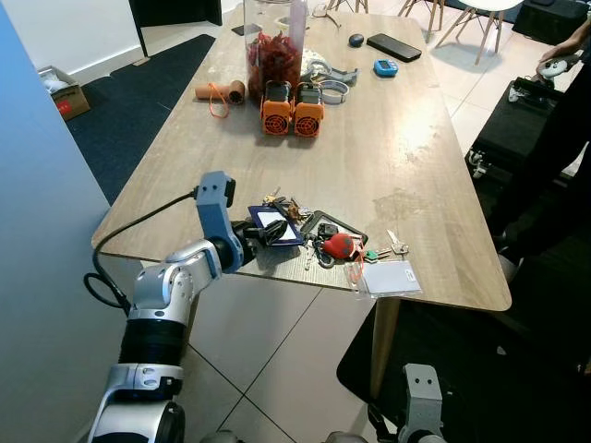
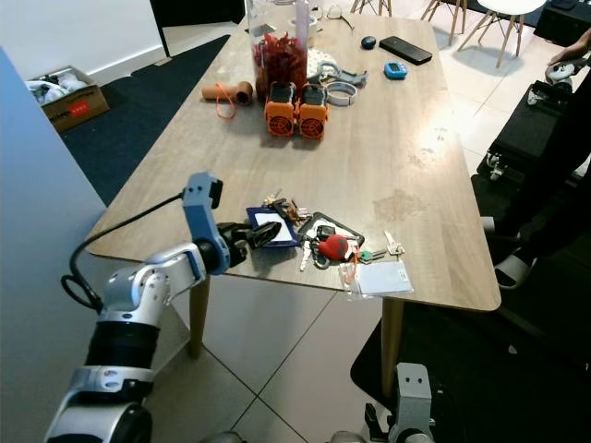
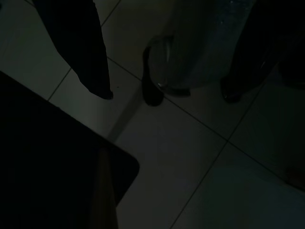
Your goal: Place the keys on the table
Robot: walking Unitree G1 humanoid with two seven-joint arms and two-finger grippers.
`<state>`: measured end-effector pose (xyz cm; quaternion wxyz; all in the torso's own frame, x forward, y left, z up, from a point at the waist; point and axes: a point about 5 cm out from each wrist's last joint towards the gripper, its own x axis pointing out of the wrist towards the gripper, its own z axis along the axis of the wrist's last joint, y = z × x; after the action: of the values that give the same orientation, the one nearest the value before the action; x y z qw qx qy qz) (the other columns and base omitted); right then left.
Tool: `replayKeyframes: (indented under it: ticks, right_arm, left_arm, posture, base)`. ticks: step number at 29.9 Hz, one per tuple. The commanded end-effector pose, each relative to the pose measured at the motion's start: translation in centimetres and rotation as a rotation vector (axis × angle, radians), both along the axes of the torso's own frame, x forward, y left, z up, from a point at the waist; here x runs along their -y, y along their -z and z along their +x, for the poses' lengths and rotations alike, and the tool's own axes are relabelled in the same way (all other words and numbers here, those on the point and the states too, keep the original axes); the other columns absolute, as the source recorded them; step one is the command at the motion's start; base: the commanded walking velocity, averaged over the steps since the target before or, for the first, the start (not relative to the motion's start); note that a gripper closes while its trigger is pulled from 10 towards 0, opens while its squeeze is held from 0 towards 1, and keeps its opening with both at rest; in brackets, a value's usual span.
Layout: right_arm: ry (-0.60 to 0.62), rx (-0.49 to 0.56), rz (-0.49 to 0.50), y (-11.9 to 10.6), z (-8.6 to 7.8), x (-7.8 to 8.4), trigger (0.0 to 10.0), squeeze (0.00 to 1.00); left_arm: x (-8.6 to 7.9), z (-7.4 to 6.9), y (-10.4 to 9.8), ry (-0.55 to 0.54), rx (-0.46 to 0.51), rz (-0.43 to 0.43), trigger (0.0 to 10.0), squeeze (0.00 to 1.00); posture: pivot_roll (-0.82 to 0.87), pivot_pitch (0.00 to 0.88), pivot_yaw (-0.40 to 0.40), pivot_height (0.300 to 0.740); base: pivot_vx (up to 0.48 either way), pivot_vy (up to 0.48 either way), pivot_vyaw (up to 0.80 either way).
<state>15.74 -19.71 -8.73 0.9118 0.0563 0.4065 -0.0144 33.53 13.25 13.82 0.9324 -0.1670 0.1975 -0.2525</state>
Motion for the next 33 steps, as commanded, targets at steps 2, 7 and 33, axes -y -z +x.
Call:
replayKeyframes:
  ticks: [2, 7, 33]
  right_arm:
    - [0.013, -0.019, 0.000, 0.2, -0.5, 0.2, 10.0, 0.00]
    - [0.011, -0.019, 0.000, 0.2, -0.5, 0.2, 10.0, 0.00]
    - [0.003, -0.022, -0.008, 0.2, -0.6, 0.4, 10.0, 0.00]
  left_arm:
    - [-1.8, 0.8, -0.8, -0.028, 0.047, 0.021, 10.0, 0.00]
    - [-3.2, 0.9, -1.7, 0.007, 0.126, 0.002, 10.0, 0.00]
    - [-4.5, -10.2, 5.1, 0.877, 0.393, 0.116, 10.0, 0.00]
  posture:
    - [0.03, 0.069, -0.033, 0.740]
    - [0.03, 0.067, -0.034, 0.740]
    - [0.03, 0.056, -0.043, 0.740]
  base:
    - [0.000, 0.000, 0.00]
    - [0.000, 0.000, 0.00]
    - [0.000, 0.000, 0.00]
